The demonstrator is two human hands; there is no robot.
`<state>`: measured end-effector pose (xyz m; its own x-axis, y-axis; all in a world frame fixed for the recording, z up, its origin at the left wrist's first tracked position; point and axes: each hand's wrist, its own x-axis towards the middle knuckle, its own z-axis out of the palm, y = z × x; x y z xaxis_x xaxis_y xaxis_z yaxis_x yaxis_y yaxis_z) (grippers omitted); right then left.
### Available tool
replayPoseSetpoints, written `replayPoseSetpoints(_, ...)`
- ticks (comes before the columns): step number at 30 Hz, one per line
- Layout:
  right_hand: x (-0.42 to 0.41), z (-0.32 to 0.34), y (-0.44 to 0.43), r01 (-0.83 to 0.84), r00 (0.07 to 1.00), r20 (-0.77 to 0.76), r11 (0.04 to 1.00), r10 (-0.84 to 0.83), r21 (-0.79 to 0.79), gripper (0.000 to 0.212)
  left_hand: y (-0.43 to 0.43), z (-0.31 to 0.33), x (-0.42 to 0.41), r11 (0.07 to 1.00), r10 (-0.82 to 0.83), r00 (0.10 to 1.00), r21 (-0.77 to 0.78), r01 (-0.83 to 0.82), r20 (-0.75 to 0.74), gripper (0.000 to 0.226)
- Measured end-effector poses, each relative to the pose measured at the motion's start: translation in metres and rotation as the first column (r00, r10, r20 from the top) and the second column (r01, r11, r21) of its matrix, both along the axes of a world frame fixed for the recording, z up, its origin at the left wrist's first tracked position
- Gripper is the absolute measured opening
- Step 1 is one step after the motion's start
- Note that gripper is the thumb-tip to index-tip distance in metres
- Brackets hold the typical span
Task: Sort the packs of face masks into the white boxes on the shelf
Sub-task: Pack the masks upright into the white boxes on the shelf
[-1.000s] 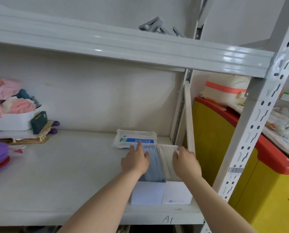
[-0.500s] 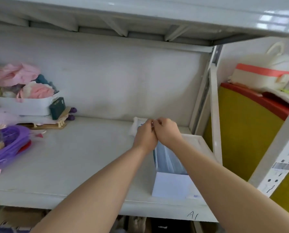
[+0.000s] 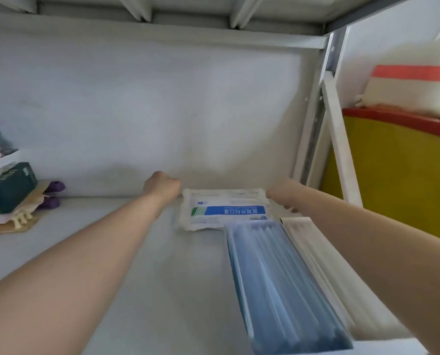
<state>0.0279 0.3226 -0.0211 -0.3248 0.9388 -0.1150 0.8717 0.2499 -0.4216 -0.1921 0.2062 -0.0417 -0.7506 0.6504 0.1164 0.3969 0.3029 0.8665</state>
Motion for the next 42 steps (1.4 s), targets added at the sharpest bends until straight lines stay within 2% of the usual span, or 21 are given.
replayPoseSetpoints(3, -0.001, -0.012, 0.014, -0.007, 0.996, 0.085, 0.986, 0.021, -0.168, 0.044, 0.013, -0.033, -0.004, 0.999, 0.007, 0.959, 0.045, -0.02, 0.284, 0.018)
replayPoseSetpoints(5, -0.004, -0.017, 0.021, 0.002, 0.998, 0.054, 0.972, 0.011, -0.237, 0.042, 0.024, -0.054, -0.007, 0.998, -0.023, 0.919, 0.063, -0.002, 0.394, 0.035)
replayPoseSetpoints(8, -0.011, -0.025, 0.03, 0.004, 0.999, -0.046, 0.95, -0.019, -0.313, 0.041, 0.032, -0.069, -0.008, 0.995, -0.063, 0.867, 0.094, 0.019, 0.495, 0.046)
replayPoseSetpoints(10, -0.018, -0.032, 0.033, -0.007, 0.998, -0.061, 0.948, -0.013, -0.319, 0.04, 0.035, -0.074, -0.01, 0.998, -0.036, 0.848, 0.07, -0.002, 0.529, 0.054)
replayPoseSetpoints(13, -0.027, -0.035, 0.033, -0.016, 0.996, -0.085, 0.944, -0.013, -0.329, 0.039, 0.039, -0.073, -0.006, 0.995, -0.079, 0.798, 0.095, 0.028, 0.597, 0.035)
replayPoseSetpoints(15, -0.031, -0.033, 0.03, -0.04, 0.994, -0.113, 0.932, -0.002, -0.361, 0.033, 0.039, -0.07, -0.005, 0.995, -0.088, 0.759, 0.088, 0.041, 0.645, 0.044)
replayPoseSetpoints(17, -0.036, -0.033, 0.031, -0.058, 0.984, -0.178, 0.904, -0.021, -0.423, 0.027, 0.034, -0.067, -0.008, 0.995, -0.075, 0.731, 0.094, 0.014, 0.678, 0.051)
replayPoseSetpoints(21, -0.056, -0.024, 0.019, -0.137, 0.922, -0.382, 0.866, -0.066, -0.48, 0.01, 0.005, -0.06, -0.027, 0.993, -0.006, 0.703, 0.086, -0.079, 0.712, 0.037)
replayPoseSetpoints(23, -0.071, -0.017, 0.008, -0.217, 0.896, -0.443, 0.855, -0.016, -0.471, 0.015, -0.021, -0.057, -0.042, 0.992, 0.014, 0.68, 0.077, -0.104, 0.733, 0.033)
replayPoseSetpoints(25, -0.09, -0.012, -0.007, -0.261, 0.884, -0.466, 0.861, 0.031, -0.437, 0.023, -0.053, -0.052, -0.053, 0.985, 0.005, 0.64, 0.105, -0.134, 0.768, 0.017)
replayPoseSetpoints(27, -0.108, -0.008, -0.026, -0.28, 0.879, -0.471, 0.874, 0.068, -0.397, 0.024, -0.088, -0.048, -0.057, 0.982, -0.048, 0.605, 0.149, -0.118, 0.795, 0.019)
replayPoseSetpoints(30, -0.129, 0.001, -0.059, -0.313, 0.899, -0.397, 0.906, 0.185, -0.285, 0.011, -0.142, -0.046, -0.056, 0.964, -0.114, 0.501, 0.218, -0.154, 0.858, 0.037)
replayPoseSetpoints(32, -0.132, 0.007, -0.08, -0.331, 0.916, -0.303, 0.921, 0.262, -0.206, 0.015, -0.172, -0.046, -0.041, 0.954, -0.106, 0.421, 0.212, -0.214, 0.901, 0.048)
replayPoseSetpoints(33, -0.131, 0.008, -0.088, -0.347, 0.918, -0.264, 0.921, 0.295, -0.177, 0.016, -0.185, -0.046, -0.031, 0.954, -0.099, 0.409, 0.203, -0.22, 0.907, 0.045)
replayPoseSetpoints(37, -0.114, -0.002, -0.116, -0.426, 0.9, -0.137, 0.901, 0.414, -0.081, 0.004, -0.216, -0.059, 0.022, 0.928, -0.135, 0.393, 0.255, -0.272, 0.909, 0.027)
replayPoseSetpoints(40, -0.101, -0.007, -0.135, -0.484, 0.868, 0.13, 0.875, 0.479, 0.0, 0.016, -0.215, -0.07, 0.051, 0.91, -0.111, 0.453, 0.274, -0.312, 0.885, 0.033)
replayPoseSetpoints(42, -0.095, -0.008, -0.149, -0.503, 0.845, 0.228, 0.864, 0.484, 0.027, 0.027, -0.207, -0.074, 0.067, 0.907, -0.072, 0.462, 0.251, -0.339, 0.884, 0.037)
